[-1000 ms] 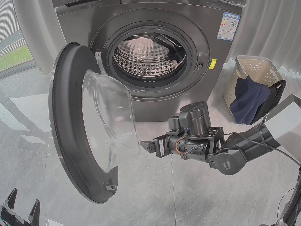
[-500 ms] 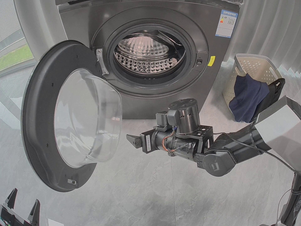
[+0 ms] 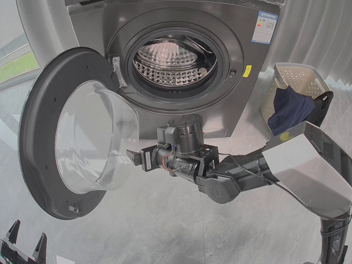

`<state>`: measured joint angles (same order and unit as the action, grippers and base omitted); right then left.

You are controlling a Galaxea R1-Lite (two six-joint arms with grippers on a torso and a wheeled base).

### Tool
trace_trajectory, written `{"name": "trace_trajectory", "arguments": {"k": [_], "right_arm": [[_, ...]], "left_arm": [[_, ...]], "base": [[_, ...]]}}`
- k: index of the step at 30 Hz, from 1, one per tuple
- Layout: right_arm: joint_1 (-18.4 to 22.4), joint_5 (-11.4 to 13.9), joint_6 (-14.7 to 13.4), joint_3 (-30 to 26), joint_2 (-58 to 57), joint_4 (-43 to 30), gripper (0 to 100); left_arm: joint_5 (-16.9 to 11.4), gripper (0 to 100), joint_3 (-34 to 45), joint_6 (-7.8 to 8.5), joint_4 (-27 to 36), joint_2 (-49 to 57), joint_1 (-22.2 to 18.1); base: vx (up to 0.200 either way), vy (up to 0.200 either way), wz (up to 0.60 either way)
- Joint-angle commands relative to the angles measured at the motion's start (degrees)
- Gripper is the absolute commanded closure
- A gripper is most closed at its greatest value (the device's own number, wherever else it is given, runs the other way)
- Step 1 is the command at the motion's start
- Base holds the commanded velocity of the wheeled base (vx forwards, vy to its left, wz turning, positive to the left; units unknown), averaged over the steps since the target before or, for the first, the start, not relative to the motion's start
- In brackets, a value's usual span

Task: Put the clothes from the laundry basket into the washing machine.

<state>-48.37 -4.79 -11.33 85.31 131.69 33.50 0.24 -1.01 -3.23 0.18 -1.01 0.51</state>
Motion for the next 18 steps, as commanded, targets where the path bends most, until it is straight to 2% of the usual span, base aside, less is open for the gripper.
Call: {"name": "trace_trajectory", "arguments": {"k": [1, 3, 7, 18], "right_arm": [[-1.73, -1.01, 0.08, 8.82, 6.73, -1.68, 0], [-2.16, -1.19, -0.19, 13.13, 8.49, -1.95, 0], [-2.25, -2.42, -0.19, 17.43, 10.34, -2.03, 0], [-1.55, -2.86, -0.19, 16.2, 9.72, -2.03, 0]], "left_arm": [[0.02, 0, 1.01, 0.07, -0.01, 0.92, 0.02], [0.02, 0, 1.01, -0.02, 0.08, 0.92, 0.02], [0.02, 0, 1.01, -0.02, -0.01, 0.92, 0.02], [0.02, 0, 1.01, -0.02, -0.01, 0.92, -0.07]], "base": [[0.0, 0.0, 0.0], [0.0, 0.0, 0.0], [0.0, 0.0, 0.0], [0.0, 0.0, 0.0]]}}
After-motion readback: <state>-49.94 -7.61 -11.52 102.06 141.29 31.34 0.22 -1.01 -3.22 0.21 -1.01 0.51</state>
